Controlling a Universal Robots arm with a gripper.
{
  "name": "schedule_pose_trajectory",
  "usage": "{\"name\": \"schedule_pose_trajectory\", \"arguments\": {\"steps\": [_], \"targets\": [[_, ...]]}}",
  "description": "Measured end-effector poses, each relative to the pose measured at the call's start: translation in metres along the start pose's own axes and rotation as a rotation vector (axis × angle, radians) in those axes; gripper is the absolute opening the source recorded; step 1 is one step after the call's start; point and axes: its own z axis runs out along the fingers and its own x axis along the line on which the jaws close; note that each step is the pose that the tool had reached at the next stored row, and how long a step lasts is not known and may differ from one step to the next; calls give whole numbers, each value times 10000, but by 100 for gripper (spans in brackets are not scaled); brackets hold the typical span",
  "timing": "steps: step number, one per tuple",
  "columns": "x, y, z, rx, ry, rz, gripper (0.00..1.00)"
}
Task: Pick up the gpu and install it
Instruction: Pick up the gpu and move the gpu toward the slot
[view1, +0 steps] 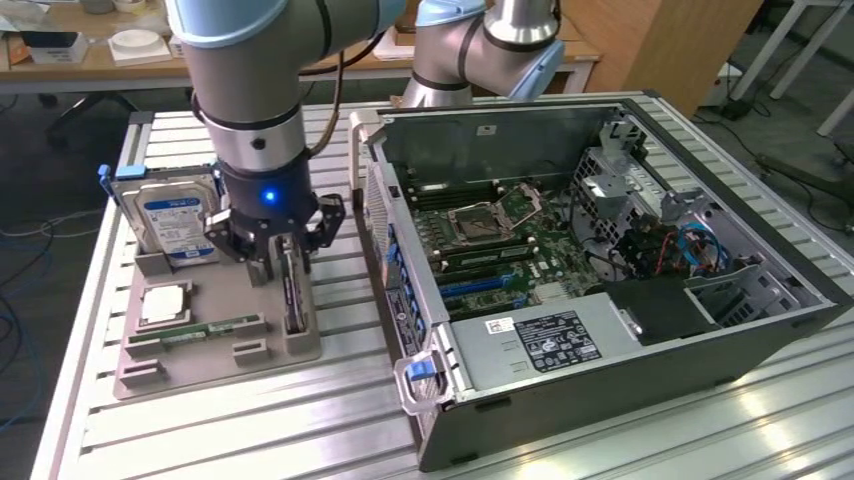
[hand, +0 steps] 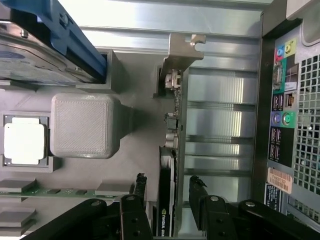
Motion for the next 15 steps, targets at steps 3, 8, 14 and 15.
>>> {"name": "schedule_pose_trajectory", "arguments": {"steps": [3,8,14,15], "targets": [[2,-2,54,0,-2,1,47],[4,-5,119,0,-2,4,47],[5,-7,165,-1,-1,4,47],[5,-7,165,-1,0,4,47]]}}
